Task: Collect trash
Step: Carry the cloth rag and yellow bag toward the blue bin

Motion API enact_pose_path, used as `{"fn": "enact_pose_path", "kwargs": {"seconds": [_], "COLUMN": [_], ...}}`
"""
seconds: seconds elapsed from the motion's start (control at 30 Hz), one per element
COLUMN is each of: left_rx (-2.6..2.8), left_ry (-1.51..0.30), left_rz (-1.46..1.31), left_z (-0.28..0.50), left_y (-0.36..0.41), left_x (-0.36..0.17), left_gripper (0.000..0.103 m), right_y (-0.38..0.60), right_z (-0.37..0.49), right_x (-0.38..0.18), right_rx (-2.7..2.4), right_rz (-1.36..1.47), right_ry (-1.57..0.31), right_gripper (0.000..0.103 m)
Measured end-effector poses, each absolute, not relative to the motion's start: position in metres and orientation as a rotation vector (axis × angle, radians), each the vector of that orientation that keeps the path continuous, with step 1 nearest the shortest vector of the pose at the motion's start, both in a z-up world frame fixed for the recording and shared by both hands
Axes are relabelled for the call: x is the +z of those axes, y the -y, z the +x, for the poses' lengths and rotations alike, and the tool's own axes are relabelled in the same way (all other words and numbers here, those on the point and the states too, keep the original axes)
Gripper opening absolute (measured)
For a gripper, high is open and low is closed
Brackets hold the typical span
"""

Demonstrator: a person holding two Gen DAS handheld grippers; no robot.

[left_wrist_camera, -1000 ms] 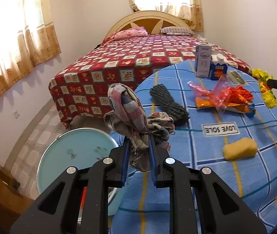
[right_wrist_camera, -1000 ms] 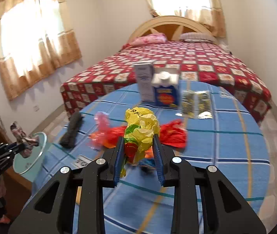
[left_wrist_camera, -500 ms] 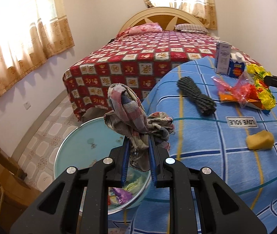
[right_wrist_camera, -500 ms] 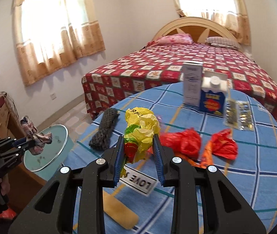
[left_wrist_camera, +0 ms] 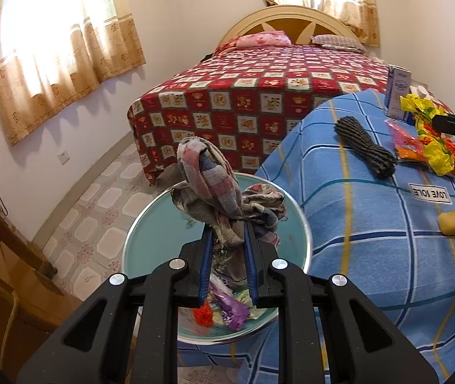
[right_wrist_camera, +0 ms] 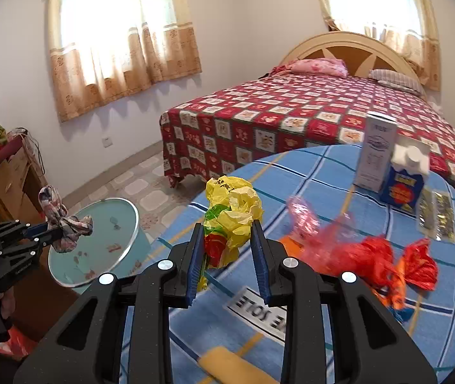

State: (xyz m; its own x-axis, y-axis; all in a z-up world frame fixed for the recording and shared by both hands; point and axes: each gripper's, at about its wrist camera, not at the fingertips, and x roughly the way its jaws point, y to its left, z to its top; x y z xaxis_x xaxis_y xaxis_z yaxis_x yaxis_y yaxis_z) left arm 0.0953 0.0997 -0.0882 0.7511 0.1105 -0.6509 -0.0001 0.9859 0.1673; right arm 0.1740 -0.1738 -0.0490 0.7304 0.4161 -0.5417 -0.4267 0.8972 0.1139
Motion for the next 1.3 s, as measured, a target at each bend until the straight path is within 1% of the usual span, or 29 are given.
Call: {"fn": "enact_pose_path", "kwargs": {"seconds": [0.6,1.3], "left_rx": [0.168,0.248], "left_ry": [-0.737,-0.743], "left_rz": [0.134,0.117], "left_z": [0.092,0.091], "left_y": [-0.146,-0.177], "left_x": [-0.088,-0.086], "left_gripper": [0.018,0.019], "right_y": [0.101,0.04], "right_z": [0.19,0.203], "right_x": [-0.052,-0.063], "right_rx": [0.564,0.643], "right_rz": [-0.108,-0.166], "right_ry": [-0.59,-0.623], "right_gripper": [0.03,0.03]}}
